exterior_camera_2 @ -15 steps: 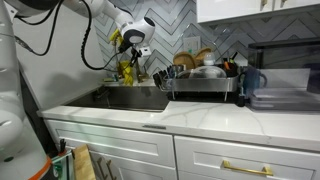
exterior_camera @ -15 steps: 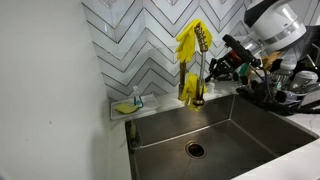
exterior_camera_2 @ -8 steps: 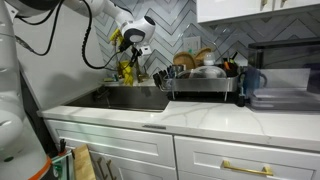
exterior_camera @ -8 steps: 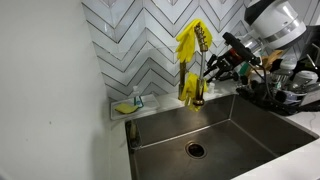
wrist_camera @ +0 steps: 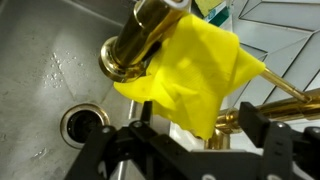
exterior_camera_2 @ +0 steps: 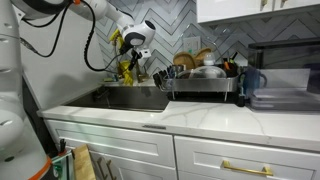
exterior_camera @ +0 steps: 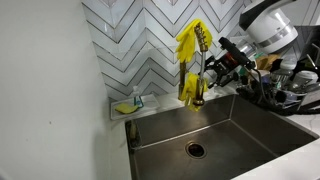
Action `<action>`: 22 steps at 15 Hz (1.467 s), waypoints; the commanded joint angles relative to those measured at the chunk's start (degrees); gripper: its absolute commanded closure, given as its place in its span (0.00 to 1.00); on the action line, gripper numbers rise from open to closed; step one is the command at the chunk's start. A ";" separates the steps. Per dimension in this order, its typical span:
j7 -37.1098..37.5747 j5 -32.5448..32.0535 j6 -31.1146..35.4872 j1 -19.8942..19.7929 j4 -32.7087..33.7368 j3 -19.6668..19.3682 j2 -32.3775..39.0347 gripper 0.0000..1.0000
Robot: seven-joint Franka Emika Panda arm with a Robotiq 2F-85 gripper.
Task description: Hang the yellow gloves over the faucet
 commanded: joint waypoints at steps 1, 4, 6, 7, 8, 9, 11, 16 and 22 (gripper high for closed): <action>-0.47 0.78 0.31 0.50 0.68 -0.09 0.95 0.43; -0.32 0.69 0.11 0.45 0.60 -0.20 0.88 0.68; -0.32 0.68 0.10 0.47 0.66 -0.19 0.81 0.83; -0.07 0.56 0.12 0.45 0.72 -0.25 0.57 0.90; 0.01 0.53 0.10 0.41 0.85 -0.29 0.31 0.98; 0.08 0.23 0.11 0.40 0.98 -0.37 -0.17 1.00; 0.37 0.03 0.22 0.27 1.44 -0.58 -1.46 1.00; 0.75 -1.63 0.07 0.24 2.57 -0.80 -5.63 1.00; 3.27 -10.32 -0.42 -0.63 2.47 -1.78 -10.26 1.00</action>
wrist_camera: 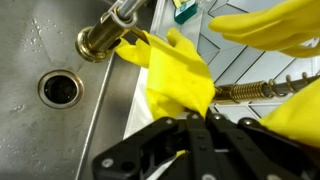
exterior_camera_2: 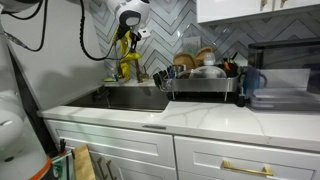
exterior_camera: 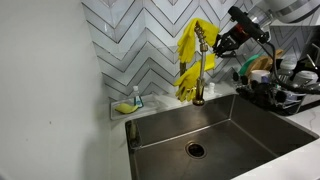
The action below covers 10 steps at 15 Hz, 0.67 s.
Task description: Hang the yellow gloves over the faucet
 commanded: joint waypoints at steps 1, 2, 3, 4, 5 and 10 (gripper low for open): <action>3.19 -5.96 -0.56 -0.72 -1.61 -0.88 -3.42 1.00; 4.11 -7.33 -0.37 -0.98 -1.82 -1.08 -4.03 1.00; 5.03 -8.61 -0.33 -1.27 -1.96 -1.29 -4.60 1.00; 5.54 -9.63 -0.31 -1.60 -2.13 -1.45 -4.98 1.00; 6.22 -10.54 -0.45 -1.90 -2.11 -1.57 -5.35 1.00; 7.30 -13.36 -0.58 -3.07 -2.19 -2.04 -7.28 1.00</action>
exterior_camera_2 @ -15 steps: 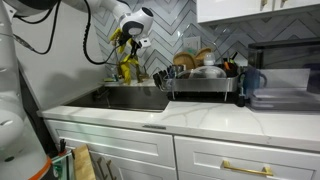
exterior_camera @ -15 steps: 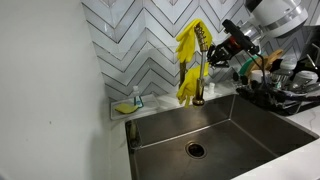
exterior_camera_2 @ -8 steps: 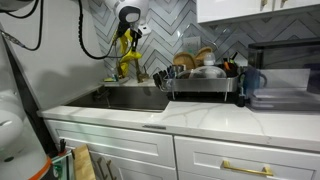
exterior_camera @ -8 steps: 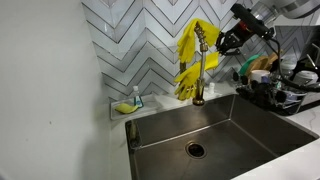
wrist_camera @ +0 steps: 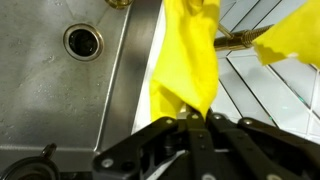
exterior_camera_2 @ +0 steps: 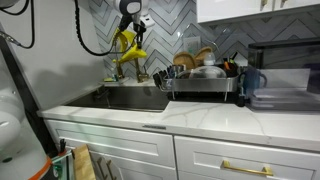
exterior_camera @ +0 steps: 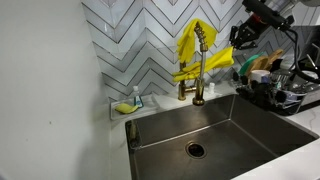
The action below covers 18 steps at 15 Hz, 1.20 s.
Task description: Hang the yellow gloves over the faucet
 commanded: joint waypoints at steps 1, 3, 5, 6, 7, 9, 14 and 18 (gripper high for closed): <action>1.77 -2.85 -0.64 -0.81 -2.03 -0.19 -3.44 1.00; 2.13 -4.26 -0.79 -1.06 -2.10 -0.20 -4.85 1.00; 2.33 -5.91 -1.16 -1.17 -2.14 -0.02 -6.51 1.00; 2.34 -6.84 -1.51 -1.16 -2.09 0.10 -7.39 1.00; 2.36 -7.85 -1.74 -1.19 -2.01 0.20 -8.23 1.00; 2.68 -10.39 -2.75 -1.27 -1.82 0.51 -10.08 1.00; 2.46 -15.39 -9.29 -1.07 0.27 1.87 -13.51 1.00; 0.91 -14.26 -13.48 -0.06 2.55 3.77 -15.24 1.00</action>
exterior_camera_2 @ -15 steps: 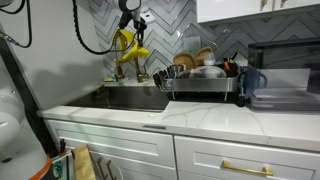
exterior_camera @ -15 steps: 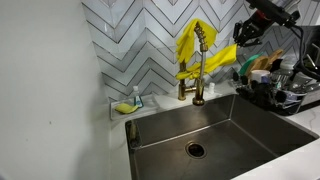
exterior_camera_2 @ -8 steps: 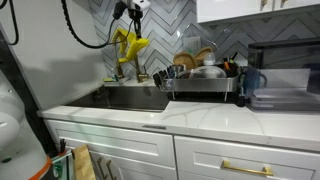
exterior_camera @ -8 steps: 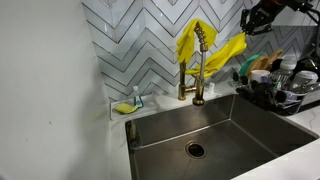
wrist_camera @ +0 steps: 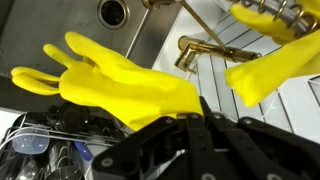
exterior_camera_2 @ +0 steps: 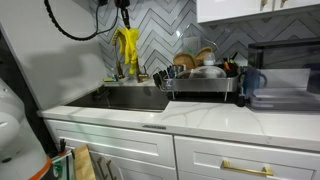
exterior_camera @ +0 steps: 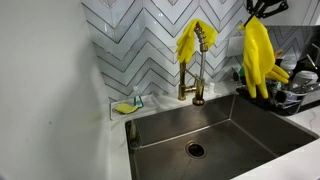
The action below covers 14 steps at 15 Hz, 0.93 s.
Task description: Hang the yellow gloves over the faucet
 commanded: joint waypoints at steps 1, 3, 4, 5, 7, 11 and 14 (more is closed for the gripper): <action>-0.90 0.11 -4.83 0.94 2.03 1.88 -1.83 1.00; -0.35 1.41 -5.95 1.81 3.73 3.17 -1.99 1.00; 0.06 1.83 -6.06 2.22 4.94 3.91 -1.75 1.00; -0.56 2.89 -4.58 2.78 4.97 4.48 -1.69 1.00; -0.49 4.59 -2.49 3.85 6.23 5.88 -0.72 1.00; -5.67 6.77 2.89 6.15 8.20 8.27 2.15 1.00; -2.93 5.44 1.72 5.46 7.11 8.03 0.92 0.98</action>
